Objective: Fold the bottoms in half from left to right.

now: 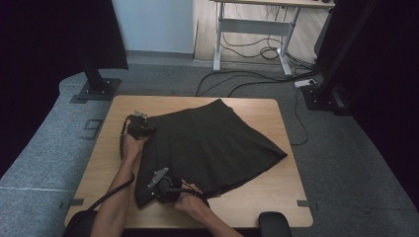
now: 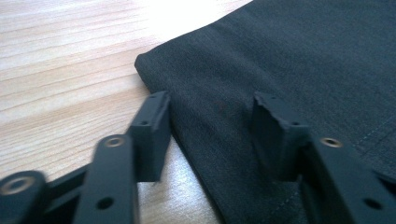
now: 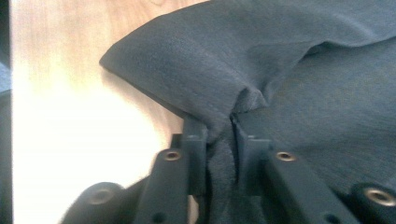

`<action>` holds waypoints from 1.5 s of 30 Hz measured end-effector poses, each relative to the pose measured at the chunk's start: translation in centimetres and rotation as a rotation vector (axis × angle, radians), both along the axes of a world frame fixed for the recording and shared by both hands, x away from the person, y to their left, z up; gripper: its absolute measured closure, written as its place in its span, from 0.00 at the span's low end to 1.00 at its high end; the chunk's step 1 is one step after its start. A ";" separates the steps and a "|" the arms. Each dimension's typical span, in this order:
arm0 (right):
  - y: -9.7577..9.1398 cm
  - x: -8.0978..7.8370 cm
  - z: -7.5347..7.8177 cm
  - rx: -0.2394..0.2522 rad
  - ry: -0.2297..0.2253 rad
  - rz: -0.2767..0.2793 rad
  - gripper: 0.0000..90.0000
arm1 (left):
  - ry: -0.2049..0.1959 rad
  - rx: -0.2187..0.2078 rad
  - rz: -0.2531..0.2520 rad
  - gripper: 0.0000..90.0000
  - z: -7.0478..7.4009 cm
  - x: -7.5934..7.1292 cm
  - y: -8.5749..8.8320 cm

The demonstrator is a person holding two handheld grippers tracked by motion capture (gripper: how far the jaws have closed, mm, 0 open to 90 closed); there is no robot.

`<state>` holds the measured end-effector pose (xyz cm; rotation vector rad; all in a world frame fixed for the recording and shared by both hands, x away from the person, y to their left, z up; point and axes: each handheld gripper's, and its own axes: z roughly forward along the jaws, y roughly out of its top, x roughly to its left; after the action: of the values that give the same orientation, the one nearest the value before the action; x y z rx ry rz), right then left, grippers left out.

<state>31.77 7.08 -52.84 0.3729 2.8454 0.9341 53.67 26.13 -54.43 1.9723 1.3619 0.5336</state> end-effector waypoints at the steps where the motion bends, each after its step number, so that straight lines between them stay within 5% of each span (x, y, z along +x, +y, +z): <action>1: 0.0 0.1 0.0 0.004 -0.004 -0.001 0.87 | 0.003 -0.003 -0.005 0.66 0.0 0.0 -0.1; 5: -0.3 0.0 -0.3 0.036 -0.009 -0.019 0.90 | 0.018 -0.017 -0.005 0.89 0.2 -0.2 -0.7; 14: -0.4 0.0 0.0 0.074 0.030 -0.022 0.90 | 0.056 -0.027 -0.010 0.93 0.9 -0.5 0.0; 20: 1.0 -0.5 0.9 0.129 0.066 0.019 0.90 | 0.062 -0.059 -0.010 0.93 2.5 -1.7 2.4; 29: 6.4 -3.3 2.6 0.169 0.093 0.161 0.90 | 0.055 -0.016 0.028 0.93 5.7 -7.3 8.3; 32: 7.3 -4.5 3.3 0.172 0.069 0.212 0.90 | 0.059 0.000 0.047 0.93 6.6 -8.2 9.5; 37: 5.6 -4.2 5.0 0.220 0.050 0.195 0.90 | 0.056 -0.033 0.051 0.93 8.1 -7.7 9.9; 42: 1.9 -2.7 7.0 0.273 0.030 0.134 0.90 | 0.012 -0.169 0.029 0.94 10.4 -6.0 8.2; 45: -0.7 -1.8 8.0 0.306 0.019 0.081 0.90 | -0.013 -0.200 0.014 0.94 11.8 -4.8 6.5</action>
<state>30.01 6.35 -44.82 0.2979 2.7521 1.3944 48.83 32.66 -42.61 1.7964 1.3662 0.3992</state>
